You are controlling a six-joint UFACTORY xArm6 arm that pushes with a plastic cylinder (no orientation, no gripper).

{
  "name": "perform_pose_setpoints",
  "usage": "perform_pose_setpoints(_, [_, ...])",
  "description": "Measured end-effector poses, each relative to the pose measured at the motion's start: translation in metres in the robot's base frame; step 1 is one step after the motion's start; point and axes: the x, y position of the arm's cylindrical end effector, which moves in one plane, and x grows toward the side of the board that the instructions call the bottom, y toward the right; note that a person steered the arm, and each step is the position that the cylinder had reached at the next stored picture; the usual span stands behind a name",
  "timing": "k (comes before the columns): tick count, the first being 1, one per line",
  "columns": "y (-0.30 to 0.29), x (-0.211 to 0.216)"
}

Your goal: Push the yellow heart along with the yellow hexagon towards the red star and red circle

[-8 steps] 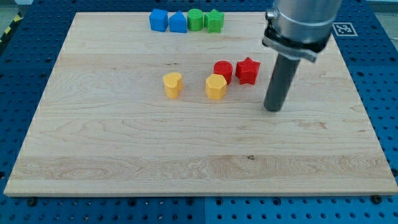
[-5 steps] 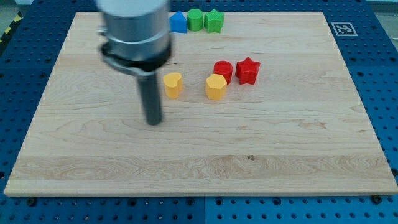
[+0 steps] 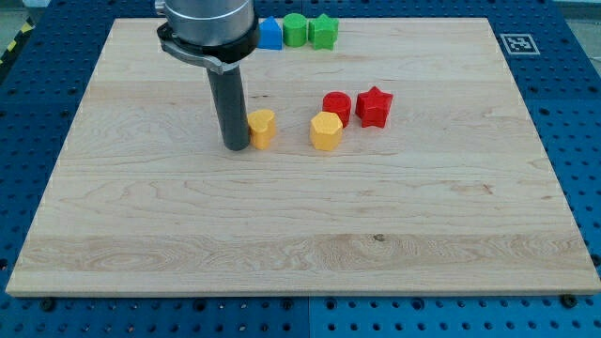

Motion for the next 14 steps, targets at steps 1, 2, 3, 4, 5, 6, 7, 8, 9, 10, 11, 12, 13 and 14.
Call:
perform_pose_setpoints(1, [0.0, -0.001])
perform_pose_setpoints(2, [-0.002, -0.009])
perform_pose_setpoints(3, [-0.008, -0.015])
perform_pose_setpoints(4, [-0.008, -0.015])
perform_pose_setpoints(5, [0.012, -0.015])
perform_pose_setpoints(6, [0.031, -0.015])
perform_pose_setpoints(7, [0.049, -0.015])
perform_pose_setpoints(8, [0.054, -0.015])
perform_pose_setpoints(9, [0.041, -0.019])
perform_pose_setpoints(10, [0.037, -0.033])
perform_pose_setpoints(11, [0.045, -0.033])
perform_pose_setpoints(12, [0.057, -0.033])
perform_pose_setpoints(13, [0.076, -0.03])
perform_pose_setpoints(14, [0.082, -0.009])
